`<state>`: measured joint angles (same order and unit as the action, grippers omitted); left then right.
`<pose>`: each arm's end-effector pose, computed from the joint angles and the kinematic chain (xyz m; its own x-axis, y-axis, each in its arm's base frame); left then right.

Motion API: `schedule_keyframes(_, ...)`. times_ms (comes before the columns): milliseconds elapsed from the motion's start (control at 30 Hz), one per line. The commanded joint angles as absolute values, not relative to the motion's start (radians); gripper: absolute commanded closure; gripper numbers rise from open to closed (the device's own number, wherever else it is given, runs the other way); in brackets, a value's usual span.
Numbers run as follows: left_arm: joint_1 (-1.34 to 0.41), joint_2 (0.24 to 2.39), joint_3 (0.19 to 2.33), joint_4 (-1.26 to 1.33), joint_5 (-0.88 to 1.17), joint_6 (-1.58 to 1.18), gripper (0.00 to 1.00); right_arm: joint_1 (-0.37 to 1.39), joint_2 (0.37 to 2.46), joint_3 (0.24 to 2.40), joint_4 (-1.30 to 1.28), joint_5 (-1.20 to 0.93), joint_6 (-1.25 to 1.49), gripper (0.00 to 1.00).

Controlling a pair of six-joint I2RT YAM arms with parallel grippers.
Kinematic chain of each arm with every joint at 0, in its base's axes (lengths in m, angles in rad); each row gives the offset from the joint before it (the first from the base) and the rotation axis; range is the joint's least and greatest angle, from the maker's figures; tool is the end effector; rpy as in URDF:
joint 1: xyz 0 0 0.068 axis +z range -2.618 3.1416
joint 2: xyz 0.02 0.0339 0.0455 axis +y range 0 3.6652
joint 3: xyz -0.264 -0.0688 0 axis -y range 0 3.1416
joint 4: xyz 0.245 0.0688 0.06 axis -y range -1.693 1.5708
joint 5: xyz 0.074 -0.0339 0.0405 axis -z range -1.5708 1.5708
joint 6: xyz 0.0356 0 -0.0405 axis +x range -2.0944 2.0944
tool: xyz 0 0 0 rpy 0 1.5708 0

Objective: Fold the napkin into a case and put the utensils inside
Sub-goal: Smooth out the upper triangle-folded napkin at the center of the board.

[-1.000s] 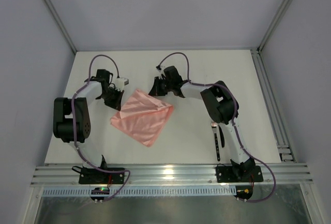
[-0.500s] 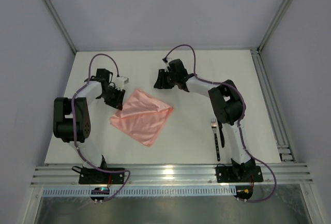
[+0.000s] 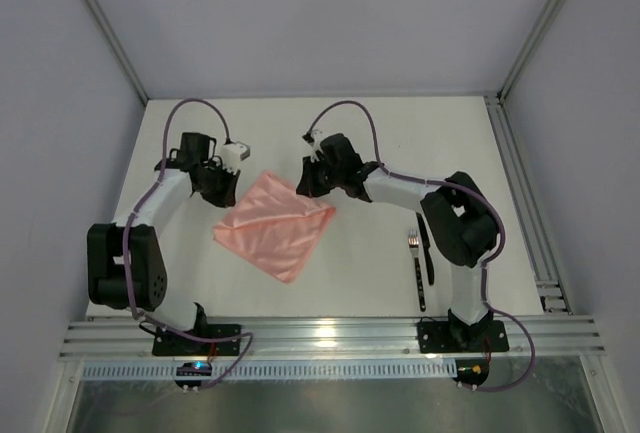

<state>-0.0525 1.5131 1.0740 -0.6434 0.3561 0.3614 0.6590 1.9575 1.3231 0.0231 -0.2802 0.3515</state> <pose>0.3013 -0.0283 0.2324 -0.7498 0.3713 -0.5477 0.5106 0.8511 -0.1221 0.3427 0.2779 0.1990 -0.6903 -0.1161 -0.7142 -0.5643 0.7041 0.4310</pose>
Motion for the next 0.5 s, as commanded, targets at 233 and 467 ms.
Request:
schedule_keyframes(233,-0.048,1.672,1.016,-0.609,0.227,0.387,0.97,0.614,2.028,1.212,0.135,-0.351,0.445,0.96)
schedule_keyframes(467,0.033,1.707,0.986,-0.598,0.247,0.405,0.96,0.555,2.014,1.094,0.155,-0.359,0.468,0.96)
